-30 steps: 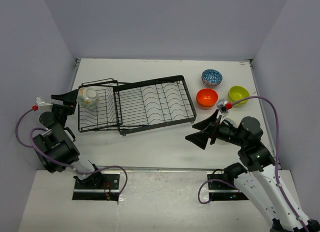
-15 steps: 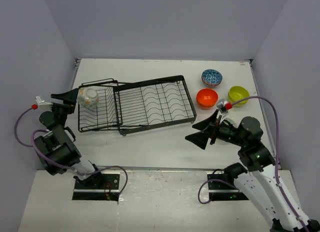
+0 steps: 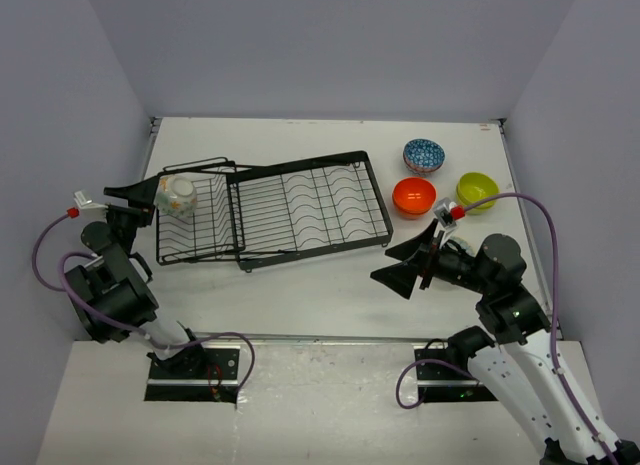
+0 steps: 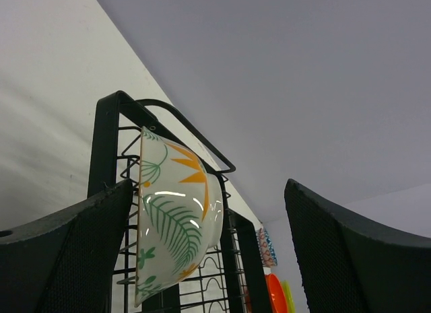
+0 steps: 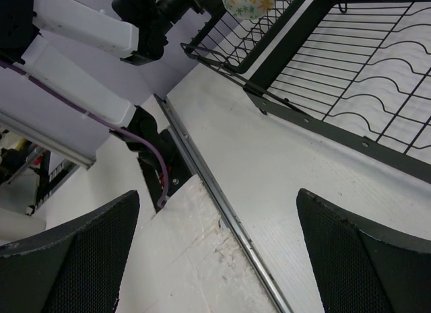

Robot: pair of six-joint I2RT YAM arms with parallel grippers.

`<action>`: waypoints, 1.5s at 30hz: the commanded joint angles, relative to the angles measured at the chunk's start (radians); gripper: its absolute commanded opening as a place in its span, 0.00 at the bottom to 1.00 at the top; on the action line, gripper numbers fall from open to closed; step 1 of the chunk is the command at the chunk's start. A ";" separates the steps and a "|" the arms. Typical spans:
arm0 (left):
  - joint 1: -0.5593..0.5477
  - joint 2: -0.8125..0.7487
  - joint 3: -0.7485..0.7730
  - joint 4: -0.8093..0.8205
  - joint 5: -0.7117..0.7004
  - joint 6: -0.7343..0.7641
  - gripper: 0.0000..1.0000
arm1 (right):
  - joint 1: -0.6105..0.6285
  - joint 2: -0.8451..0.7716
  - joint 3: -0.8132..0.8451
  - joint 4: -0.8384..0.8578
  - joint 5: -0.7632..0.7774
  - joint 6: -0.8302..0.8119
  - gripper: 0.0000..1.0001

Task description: Unload the bowls from the dish rack

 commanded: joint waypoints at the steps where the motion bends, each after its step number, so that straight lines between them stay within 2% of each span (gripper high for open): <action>1: -0.005 0.024 0.014 0.104 0.022 -0.043 0.93 | 0.005 -0.001 0.002 0.020 0.013 -0.017 0.99; 9: -0.005 0.112 0.000 0.271 0.048 -0.124 0.89 | 0.011 0.005 0.002 0.023 0.017 -0.019 0.99; 17: -0.004 0.156 0.003 0.307 0.051 -0.139 0.83 | 0.015 0.005 0.002 0.029 0.032 -0.012 0.99; 24: -0.005 0.212 -0.004 0.420 0.060 -0.208 0.69 | 0.018 0.008 0.002 0.033 0.032 -0.008 0.99; 33: -0.004 0.219 -0.009 0.483 0.059 -0.253 0.68 | 0.023 0.011 0.002 0.038 0.031 -0.006 0.99; 45: -0.001 0.086 -0.043 0.405 0.030 -0.193 0.73 | 0.029 0.010 0.000 0.043 0.028 -0.002 0.99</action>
